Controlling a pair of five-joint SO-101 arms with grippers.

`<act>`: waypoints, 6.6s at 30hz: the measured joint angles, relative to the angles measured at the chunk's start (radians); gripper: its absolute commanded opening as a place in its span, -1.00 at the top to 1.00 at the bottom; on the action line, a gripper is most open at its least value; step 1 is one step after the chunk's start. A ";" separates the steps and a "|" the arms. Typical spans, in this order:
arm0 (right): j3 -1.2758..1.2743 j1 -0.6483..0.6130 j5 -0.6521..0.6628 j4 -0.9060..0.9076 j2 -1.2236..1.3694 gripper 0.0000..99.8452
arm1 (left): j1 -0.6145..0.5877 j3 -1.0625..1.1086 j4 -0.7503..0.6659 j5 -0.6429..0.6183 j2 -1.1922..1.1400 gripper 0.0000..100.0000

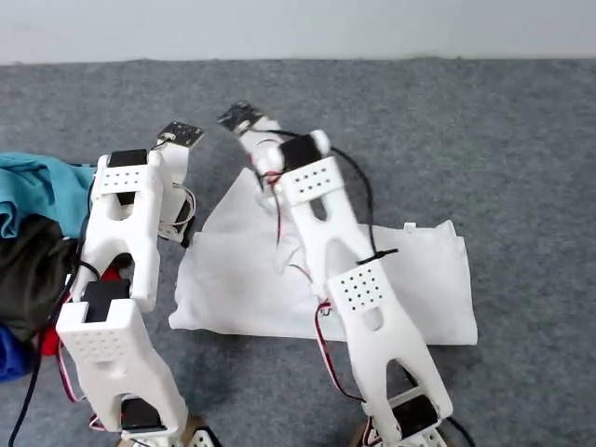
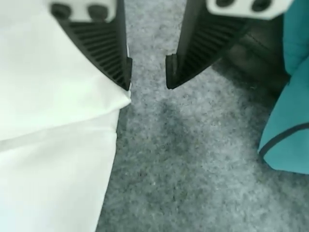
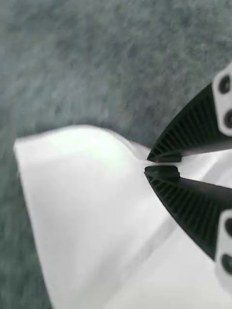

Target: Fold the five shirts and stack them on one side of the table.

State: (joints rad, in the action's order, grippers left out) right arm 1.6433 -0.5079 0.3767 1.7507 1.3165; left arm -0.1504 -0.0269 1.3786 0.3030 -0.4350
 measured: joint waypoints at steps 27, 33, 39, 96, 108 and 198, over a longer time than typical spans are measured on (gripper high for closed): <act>-0.618 -0.080 -0.003 0.003 -0.391 0.98 | 0.011 0.002 0.006 0.002 0.000 0.75; -0.707 -0.072 -0.005 0.003 -0.450 0.98 | 0.012 0.003 0.012 0.003 0.000 0.75; -0.724 -0.075 0.000 0.003 -0.483 0.98 | -0.005 0.000 0.011 -0.005 0.002 0.75; -1.040 -0.183 0.003 0.003 -0.644 0.77 | -0.215 -0.153 0.012 -0.190 0.002 0.75; -1.103 -0.147 -0.003 0.003 -0.801 0.77 | -0.178 -0.153 0.120 -0.193 0.002 0.75; -1.255 0.738 -0.015 -0.147 -0.624 0.63 | 0.272 -0.318 0.238 -0.292 -0.138 0.75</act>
State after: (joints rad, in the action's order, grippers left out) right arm 0.3882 0.2302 0.3613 1.6034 0.6920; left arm 0.1212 -0.3445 1.6164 0.0115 -0.5731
